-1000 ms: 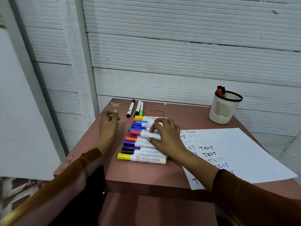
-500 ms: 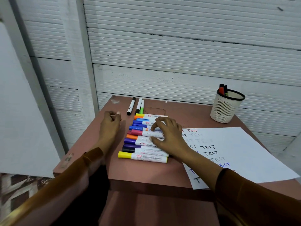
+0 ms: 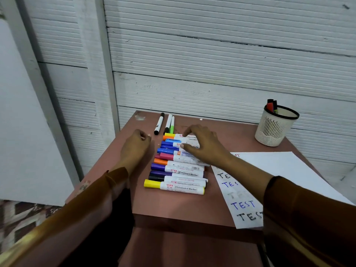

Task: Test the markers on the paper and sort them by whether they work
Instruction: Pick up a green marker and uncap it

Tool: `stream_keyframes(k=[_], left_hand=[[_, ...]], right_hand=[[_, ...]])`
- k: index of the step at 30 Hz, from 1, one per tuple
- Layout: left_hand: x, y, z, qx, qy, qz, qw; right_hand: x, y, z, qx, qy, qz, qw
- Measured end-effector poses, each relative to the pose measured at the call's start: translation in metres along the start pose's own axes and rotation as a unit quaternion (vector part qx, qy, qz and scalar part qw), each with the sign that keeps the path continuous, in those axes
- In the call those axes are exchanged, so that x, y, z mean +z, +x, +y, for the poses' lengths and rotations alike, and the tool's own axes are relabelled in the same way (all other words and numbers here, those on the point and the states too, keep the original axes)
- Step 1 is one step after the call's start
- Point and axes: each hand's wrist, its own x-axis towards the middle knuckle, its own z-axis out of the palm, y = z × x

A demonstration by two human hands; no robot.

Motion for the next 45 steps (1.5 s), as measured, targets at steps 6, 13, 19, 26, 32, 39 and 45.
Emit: stream_keyframes(k=[6, 13, 19, 26, 32, 39, 45], left_hand=[[0.004, 0.0, -0.007, 0.02, 0.041, 0.028, 0.999], [0.004, 0.001, -0.009, 0.022, 0.03, 0.026, 0.999], [0.005, -0.001, -0.008, 0.027, 0.029, 0.023, 0.999], [0.005, -0.002, -0.007, 0.029, 0.035, 0.024, 0.999], [0.005, -0.002, -0.006, 0.021, 0.038, 0.021, 0.999], [0.002, -0.004, -0.004, 0.016, 0.046, 0.021, 0.999], [0.002, -0.008, -0.001, 0.014, 0.058, 0.014, 0.998]], right_hand=[[-0.005, 0.041, 0.002, 0.008, 0.01, -0.045, 0.999], [0.011, 0.087, 0.014, 0.055, -0.092, -0.112, 0.988], [0.029, 0.101, 0.019, 0.093, -0.107, -0.143, 0.98], [0.032, 0.102, 0.026, 0.126, -0.085, -0.118, 0.981], [0.03, 0.099, 0.028, 0.122, -0.082, -0.151, 0.977], [0.022, 0.096, 0.025, 0.189, -0.025, -0.099, 0.977], [0.012, 0.088, 0.032, 0.266, 0.126, 0.01, 0.956]])
